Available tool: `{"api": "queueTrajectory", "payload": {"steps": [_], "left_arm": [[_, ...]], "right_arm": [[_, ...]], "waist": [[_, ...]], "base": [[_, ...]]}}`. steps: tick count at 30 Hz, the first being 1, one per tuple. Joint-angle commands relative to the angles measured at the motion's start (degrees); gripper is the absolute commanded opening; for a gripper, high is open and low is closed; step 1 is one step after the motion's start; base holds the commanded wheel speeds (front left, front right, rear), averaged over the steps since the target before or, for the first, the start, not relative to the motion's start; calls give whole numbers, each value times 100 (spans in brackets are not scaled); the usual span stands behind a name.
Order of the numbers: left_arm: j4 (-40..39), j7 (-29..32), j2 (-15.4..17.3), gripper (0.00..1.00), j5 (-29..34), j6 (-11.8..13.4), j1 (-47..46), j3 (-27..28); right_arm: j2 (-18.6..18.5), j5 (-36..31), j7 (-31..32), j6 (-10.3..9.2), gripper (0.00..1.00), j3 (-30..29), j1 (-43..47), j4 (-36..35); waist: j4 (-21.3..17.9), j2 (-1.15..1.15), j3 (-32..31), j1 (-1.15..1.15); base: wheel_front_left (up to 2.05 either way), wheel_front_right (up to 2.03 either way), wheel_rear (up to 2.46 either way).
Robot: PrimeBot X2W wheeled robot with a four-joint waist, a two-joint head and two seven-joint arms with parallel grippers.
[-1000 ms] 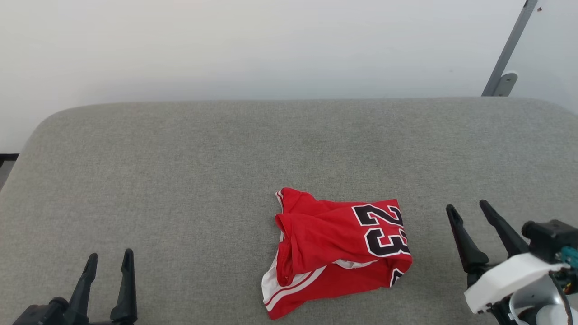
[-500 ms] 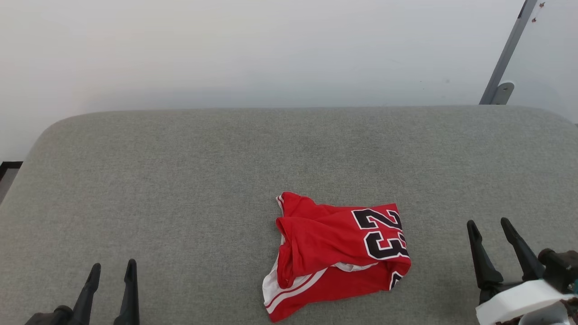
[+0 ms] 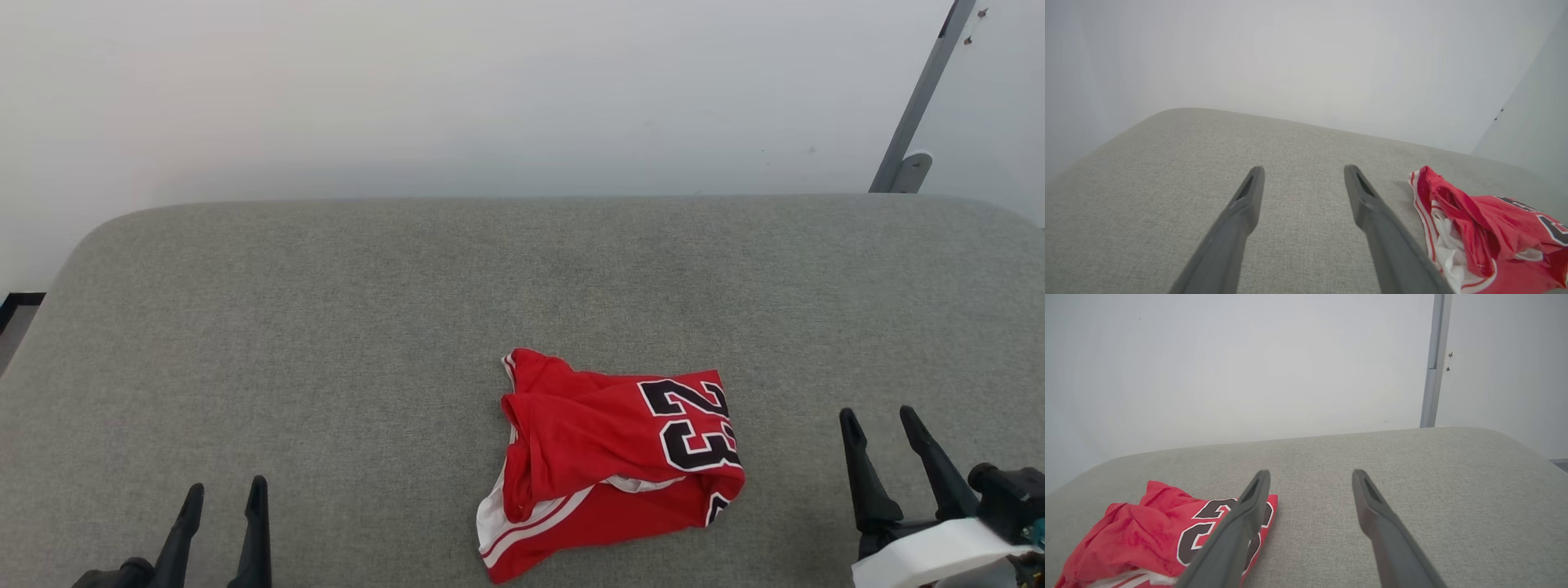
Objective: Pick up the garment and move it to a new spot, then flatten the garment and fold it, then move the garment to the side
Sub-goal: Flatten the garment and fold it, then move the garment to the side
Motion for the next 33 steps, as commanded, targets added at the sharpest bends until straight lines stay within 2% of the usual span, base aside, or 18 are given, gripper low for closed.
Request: {"api": "queueTrajectory", "payload": {"steps": [1, 9, 17, 26, 27, 33], "left_arm": [[10, -25, -10, 100, 7, -20, -7, -13], [37, -25, -78, 100, 9, -20, -90, -81], [36, -25, -92, 100, -14, -19, -146, -130], [-22, -25, -58, 100, -57, -19, -220, -179], [-22, -25, -58, 100, -57, -19, -220, -179], [-29, -25, -89, 100, -67, -19, -366, -275]], "right_arm": [[17, -8, -34, 0, 100, -18, 63, -39], [105, -37, -33, 0, 100, -59, 101, -160], [78, 136, 73, 0, 100, 191, -102, -34], [-315, 738, 1551, 0, 100, 767, -965, 423], [-315, 738, 1551, 0, 100, 767, -965, 423], [-659, 1027, 2911, 0, 100, 1174, -1569, 720]], "waist": [[1, 0, 4, 0], [34, 0, 22, 0], [70, 0, 75, 0], [254, 0, 225, 0], [254, 0, 225, 0], [475, 0, 495, 0]], "base": [[0, 0, 0], [0, 0, 0], [0, 0, 0], [0, 0, 0], [0, 0, 0], [0, 0, 0]]}}
